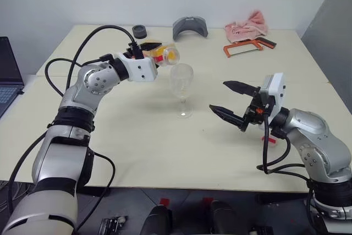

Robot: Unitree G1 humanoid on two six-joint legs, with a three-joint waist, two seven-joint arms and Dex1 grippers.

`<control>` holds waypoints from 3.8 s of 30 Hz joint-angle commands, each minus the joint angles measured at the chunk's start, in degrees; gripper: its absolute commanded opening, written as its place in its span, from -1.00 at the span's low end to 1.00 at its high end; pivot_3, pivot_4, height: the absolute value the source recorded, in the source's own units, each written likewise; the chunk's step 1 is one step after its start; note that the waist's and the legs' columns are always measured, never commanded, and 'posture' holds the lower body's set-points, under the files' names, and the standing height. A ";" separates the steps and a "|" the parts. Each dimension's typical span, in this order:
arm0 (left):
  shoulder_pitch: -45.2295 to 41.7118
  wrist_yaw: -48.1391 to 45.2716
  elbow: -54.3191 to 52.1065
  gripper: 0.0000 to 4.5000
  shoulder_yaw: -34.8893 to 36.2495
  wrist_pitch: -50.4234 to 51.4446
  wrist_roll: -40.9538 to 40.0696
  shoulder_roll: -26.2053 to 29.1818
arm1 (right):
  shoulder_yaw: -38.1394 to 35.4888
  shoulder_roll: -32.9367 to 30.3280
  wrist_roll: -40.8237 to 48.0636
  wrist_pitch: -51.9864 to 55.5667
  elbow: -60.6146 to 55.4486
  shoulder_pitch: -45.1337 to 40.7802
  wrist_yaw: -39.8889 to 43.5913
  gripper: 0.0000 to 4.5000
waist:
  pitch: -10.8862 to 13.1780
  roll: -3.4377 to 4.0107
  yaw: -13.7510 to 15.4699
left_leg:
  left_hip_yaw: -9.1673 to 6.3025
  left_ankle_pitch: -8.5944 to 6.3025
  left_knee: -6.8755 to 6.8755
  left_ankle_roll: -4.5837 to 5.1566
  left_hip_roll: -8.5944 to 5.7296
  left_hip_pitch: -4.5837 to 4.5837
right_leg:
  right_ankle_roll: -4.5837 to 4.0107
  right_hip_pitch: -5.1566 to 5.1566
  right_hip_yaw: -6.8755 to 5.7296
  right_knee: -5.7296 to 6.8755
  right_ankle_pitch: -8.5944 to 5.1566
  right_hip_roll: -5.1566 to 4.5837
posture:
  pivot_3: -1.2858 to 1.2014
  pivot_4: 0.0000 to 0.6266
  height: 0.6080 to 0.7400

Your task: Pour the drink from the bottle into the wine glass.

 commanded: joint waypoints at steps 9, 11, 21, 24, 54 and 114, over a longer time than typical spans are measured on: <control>-5.27 10.92 2.15 -0.25 -1.64 -3.19 7.65 2.30 | -1.18 -0.22 0.81 -0.44 -0.63 -1.31 -0.05 1.00 | 0.02 -0.03 0.07 | -0.01 0.00 0.03 -0.01 0.00 -0.03 | 0.00 -0.01 -0.02 0.03 0.00 -0.01 | 0.03 -0.52 1.00; -5.95 12.19 2.78 -0.25 -2.21 -3.44 8.53 2.25 | -1.04 -0.17 0.72 -0.50 -0.67 -1.23 -0.05 1.00 | 0.02 -0.03 0.06 | 0.00 0.00 0.03 -0.01 0.00 -0.03 | 0.00 -0.01 -0.02 0.05 0.00 -0.01 | 0.03 -0.52 1.00; -9.11 17.35 5.86 -0.25 -5.48 -4.30 12.42 1.74 | -0.55 -0.01 -0.72 -1.03 -0.86 -0.57 -0.74 1.00 | 0.04 -0.07 0.05 | 0.03 0.01 0.04 -0.01 -0.01 -0.04 | 0.00 -0.05 -0.01 0.10 0.00 -0.01 | 0.03 -0.52 1.00; -9.86 18.74 6.46 -0.25 -6.39 -4.69 13.63 1.81 | -0.68 0.17 -1.04 -1.24 -1.13 0.12 -0.89 1.00 | 0.04 -0.07 0.05 | 0.05 0.01 0.04 -0.01 -0.01 -0.03 | 0.00 -0.07 0.00 0.13 0.00 -0.01 | 0.03 -0.52 1.00; -15.83 28.96 11.95 -0.25 -12.50 -6.09 21.41 3.05 | -1.00 -0.77 -0.91 -3.75 2.31 -3.26 3.69 1.00 | 0.05 -0.09 0.04 | 0.22 0.03 0.08 -0.05 -0.02 -0.18 | 0.00 -0.33 0.12 0.26 0.00 -0.04 | 0.03 -0.52 1.00; -17.04 32.24 14.82 -0.25 -14.04 -5.96 20.77 2.96 | 2.44 2.56 -1.46 -3.59 -0.32 -1.21 0.09 1.00 | 0.05 -0.09 0.01 | 0.66 0.12 0.88 -0.21 -0.04 -0.81 | 0.01 -0.96 0.16 1.09 0.01 -0.04 | 0.03 -0.52 1.00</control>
